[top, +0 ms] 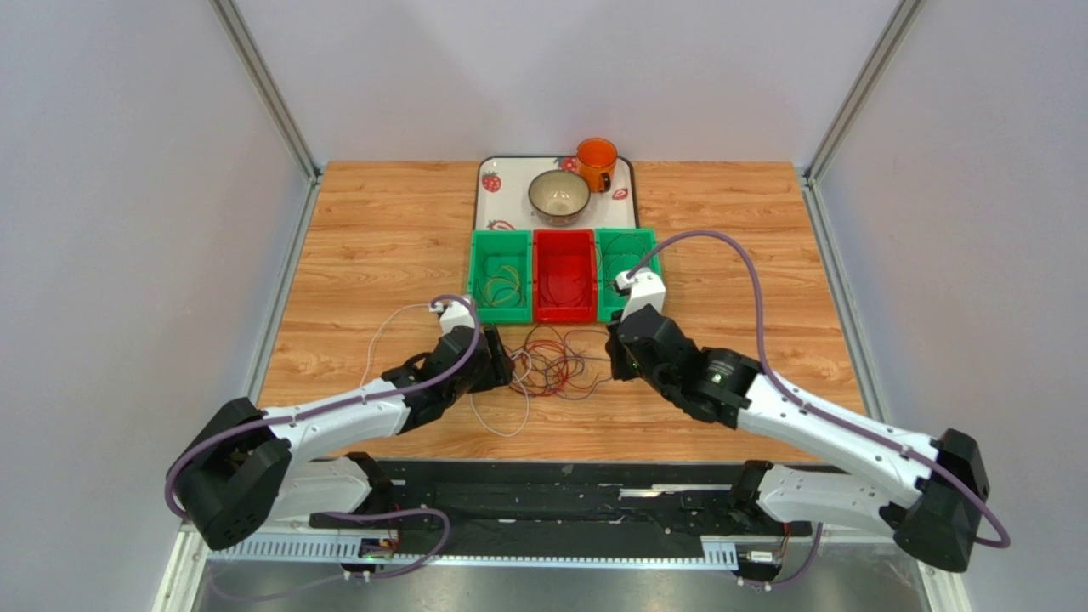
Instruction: Untangle the cables
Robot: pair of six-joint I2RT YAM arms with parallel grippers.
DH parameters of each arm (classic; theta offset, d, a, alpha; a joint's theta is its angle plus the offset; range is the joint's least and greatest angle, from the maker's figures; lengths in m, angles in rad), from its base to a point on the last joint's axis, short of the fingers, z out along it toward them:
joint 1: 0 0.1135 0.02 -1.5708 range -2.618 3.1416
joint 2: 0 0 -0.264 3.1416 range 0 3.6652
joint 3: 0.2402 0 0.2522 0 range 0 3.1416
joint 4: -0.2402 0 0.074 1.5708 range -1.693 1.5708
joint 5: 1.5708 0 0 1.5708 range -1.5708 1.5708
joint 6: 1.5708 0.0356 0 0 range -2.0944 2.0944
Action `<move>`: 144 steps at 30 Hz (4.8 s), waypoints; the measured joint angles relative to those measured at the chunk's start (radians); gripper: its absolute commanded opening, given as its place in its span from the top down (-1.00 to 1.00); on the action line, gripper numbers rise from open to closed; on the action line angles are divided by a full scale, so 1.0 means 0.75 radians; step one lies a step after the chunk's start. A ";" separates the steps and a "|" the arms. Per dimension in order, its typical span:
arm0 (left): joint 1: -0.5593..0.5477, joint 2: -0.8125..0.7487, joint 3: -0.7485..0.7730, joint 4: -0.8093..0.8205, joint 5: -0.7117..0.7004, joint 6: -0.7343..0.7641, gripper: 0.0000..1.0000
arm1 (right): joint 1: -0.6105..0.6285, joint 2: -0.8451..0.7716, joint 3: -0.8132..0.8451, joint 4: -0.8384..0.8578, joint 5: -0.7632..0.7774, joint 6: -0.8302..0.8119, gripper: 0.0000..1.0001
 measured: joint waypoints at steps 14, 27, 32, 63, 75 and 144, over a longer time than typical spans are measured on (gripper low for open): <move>0.000 0.000 -0.001 0.000 0.004 0.005 -0.28 | -0.073 0.470 0.059 -0.006 -0.083 0.062 -0.31; 0.000 0.003 0.000 0.001 0.004 0.008 -0.27 | -0.147 0.439 0.057 -0.081 -0.184 0.034 -0.25; 0.000 0.016 0.000 0.000 0.004 0.008 -0.26 | -0.216 0.462 0.042 -0.068 -0.238 0.136 -0.02; -0.003 0.017 0.000 0.001 0.005 0.009 -0.26 | -0.217 0.864 0.255 -0.166 -0.295 0.400 0.22; -0.005 0.017 0.000 0.001 0.005 0.009 -0.26 | -0.217 0.956 0.313 -0.179 -0.242 0.393 0.48; -0.025 -0.166 -0.150 0.428 0.316 0.190 -0.86 | -0.201 -0.114 0.473 -0.346 -0.306 -0.006 1.00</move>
